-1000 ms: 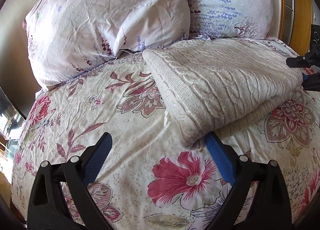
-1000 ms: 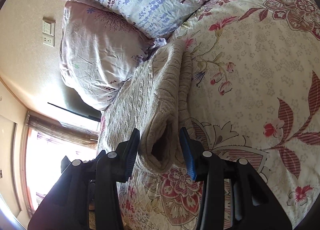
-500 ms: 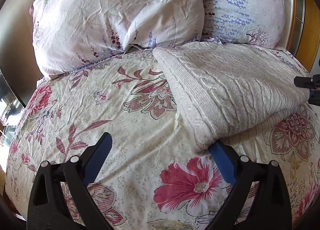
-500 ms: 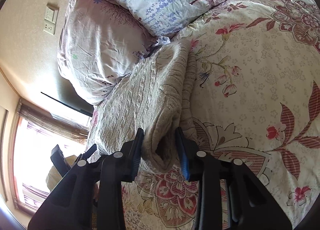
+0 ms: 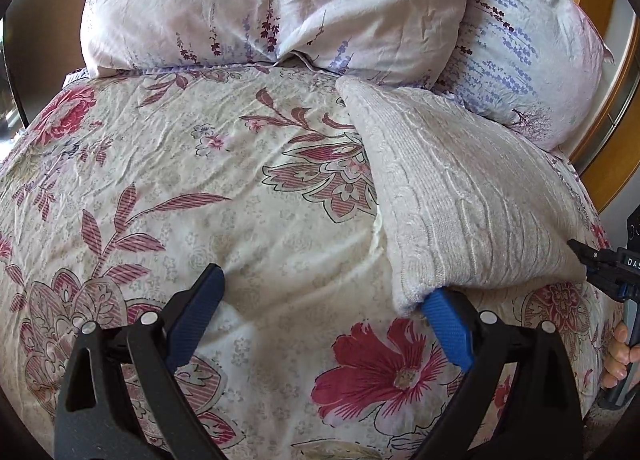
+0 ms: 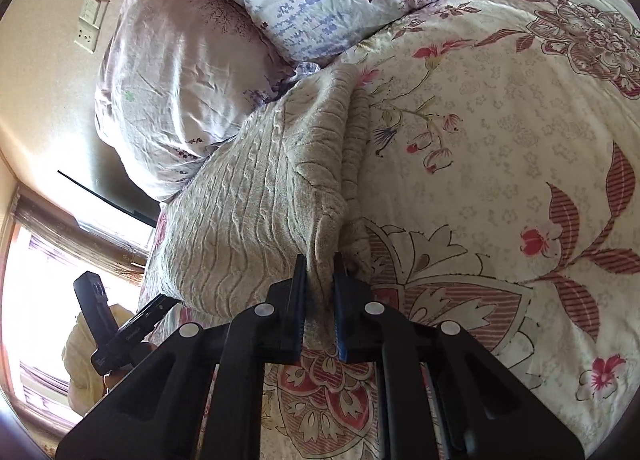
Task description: Fold small clothes
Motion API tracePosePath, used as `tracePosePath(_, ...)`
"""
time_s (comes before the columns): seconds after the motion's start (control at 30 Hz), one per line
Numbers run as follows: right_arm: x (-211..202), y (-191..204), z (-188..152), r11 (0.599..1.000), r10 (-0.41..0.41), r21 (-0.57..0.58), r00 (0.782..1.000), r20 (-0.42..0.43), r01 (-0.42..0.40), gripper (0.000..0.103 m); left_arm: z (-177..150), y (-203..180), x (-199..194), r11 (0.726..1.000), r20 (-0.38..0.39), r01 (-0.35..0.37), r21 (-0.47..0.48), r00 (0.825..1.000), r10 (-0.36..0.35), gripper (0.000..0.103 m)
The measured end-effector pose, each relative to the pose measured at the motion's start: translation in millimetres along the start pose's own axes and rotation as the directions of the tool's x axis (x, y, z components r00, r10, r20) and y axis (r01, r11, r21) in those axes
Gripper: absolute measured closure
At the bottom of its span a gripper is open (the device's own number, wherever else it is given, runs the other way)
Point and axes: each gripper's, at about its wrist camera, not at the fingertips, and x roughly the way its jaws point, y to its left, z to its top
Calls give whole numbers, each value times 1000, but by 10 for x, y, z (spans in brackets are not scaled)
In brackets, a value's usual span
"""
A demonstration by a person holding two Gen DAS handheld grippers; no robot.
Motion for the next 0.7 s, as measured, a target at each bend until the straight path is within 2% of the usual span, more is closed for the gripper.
tracePosePath(0.1,-11,64,0,999,-30,-33,1000,1,30,87,-3,-4,-29,1000,-2,2,12,1000,-2,8)
tracePosePath(0.17,-80,72,15,999,-21,-30,1000,10,21,73,-18,-3,-123,999,7,6,31,1000,-6,8)
tracePosePath(0.2,-140,61,25,999,-26,-23,999,30,27,62,-36,-3,-207,999,23,3,40,1000,-4,8)
tracePosePath(0.27,-293,46,58,999,-38,-20,995,97,40,61,-55,-27,-425,998,99,-32,52,995,26,7)
tracePosePath(0.33,-436,84,107,997,-56,-37,982,179,64,61,-18,-127,-633,996,198,-54,64,979,40,7)
tracePosePath(0.4,-501,203,159,995,-30,-86,974,224,51,61,66,-313,-731,996,245,35,80,968,-53,7)
tracePosePath(0.43,-496,285,181,992,-13,-117,974,228,41,61,122,-430,-721,992,252,88,88,962,-108,7)
tracePosePath(0.5,-448,479,186,980,-12,-189,973,229,57,61,231,-709,-617,984,245,138,115,956,-163,7)
tracePosePath(0.6,-352,688,143,957,-36,-273,974,223,98,61,305,-1093,-415,980,242,79,183,963,-123,7)
tracePosePath(0.7,-301,752,97,943,-72,-301,971,227,140,61,288,-1276,-261,974,219,9,225,974,-59,7)
